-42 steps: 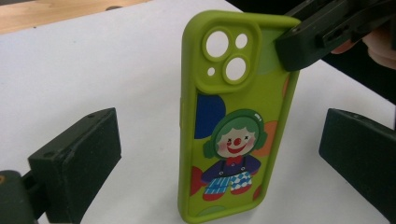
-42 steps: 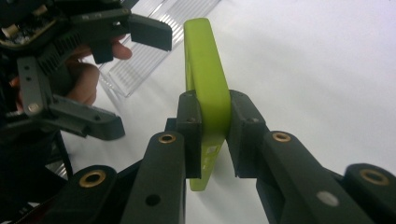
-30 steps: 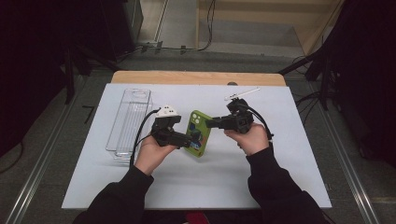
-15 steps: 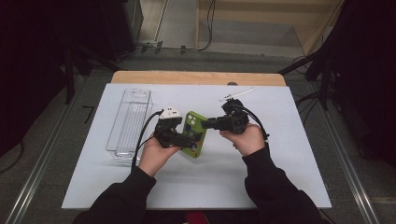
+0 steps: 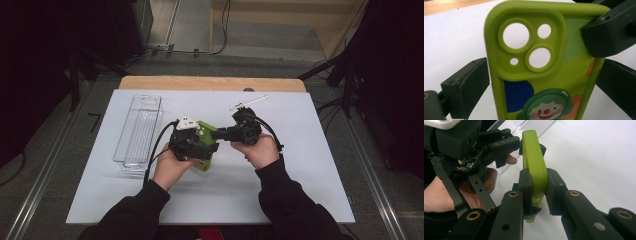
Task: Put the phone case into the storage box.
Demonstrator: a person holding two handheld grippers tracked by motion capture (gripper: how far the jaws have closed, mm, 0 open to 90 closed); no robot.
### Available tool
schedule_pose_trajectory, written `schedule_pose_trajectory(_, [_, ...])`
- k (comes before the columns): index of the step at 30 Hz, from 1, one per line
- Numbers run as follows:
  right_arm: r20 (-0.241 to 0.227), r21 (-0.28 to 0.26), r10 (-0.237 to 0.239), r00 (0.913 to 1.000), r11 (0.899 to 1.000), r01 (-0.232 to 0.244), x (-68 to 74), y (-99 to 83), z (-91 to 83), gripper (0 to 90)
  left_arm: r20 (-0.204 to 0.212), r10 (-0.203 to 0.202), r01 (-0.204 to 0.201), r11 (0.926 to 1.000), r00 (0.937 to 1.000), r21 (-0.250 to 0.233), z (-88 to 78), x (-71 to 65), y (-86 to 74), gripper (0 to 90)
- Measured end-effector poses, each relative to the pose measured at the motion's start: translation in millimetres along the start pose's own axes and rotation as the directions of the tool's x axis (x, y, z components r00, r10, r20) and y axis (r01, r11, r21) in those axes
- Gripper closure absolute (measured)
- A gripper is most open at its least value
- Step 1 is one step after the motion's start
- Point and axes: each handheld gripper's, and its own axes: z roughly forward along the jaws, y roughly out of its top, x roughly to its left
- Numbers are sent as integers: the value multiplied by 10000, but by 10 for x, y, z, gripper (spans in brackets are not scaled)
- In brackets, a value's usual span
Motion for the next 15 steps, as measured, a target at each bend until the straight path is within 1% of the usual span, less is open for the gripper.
schedule_pose_trajectory(2, [12, -7, 83, 10000, 10000, -83, 2, -1, 9, 746, -96, 25, -25, 10000, 10000, -59, -1, -7, -5, 21])
schedule_pose_trajectory(7, [-36, 14, 140, 9999, 9999, -140, 4, -8, 44, 746, -68, 10, -11, 9999, 10000, -162, -9, 1, -2, 60])
schedule_pose_trajectory(8, [-32, 21, 153, 9999, 9999, -153, 5, -9, 47, 746, -82, -12, 10, 9998, 10000, -213, -15, 1, -2, 85])
schedule_pose_trajectory(9, [-39, 18, 161, 9999, 9999, -161, 6, -10, 52, 746, 8, -5, 5, 9996, 10000, -275, -24, 4, -5, 133])
schedule_pose_trajectory(10, [-39, -8, 158, 9999, 9999, -158, 7, -12, 55, 746, -17, 4, -4, 9996, 10000, -267, -25, 2, -4, 144])
schedule_pose_trajectory(15, [-65, -4, 217, 9997, 9998, -217, -5, -15, 56, 746, -6, 13, -13, 9997, 10000, -258, -24, -6, -4, 159])
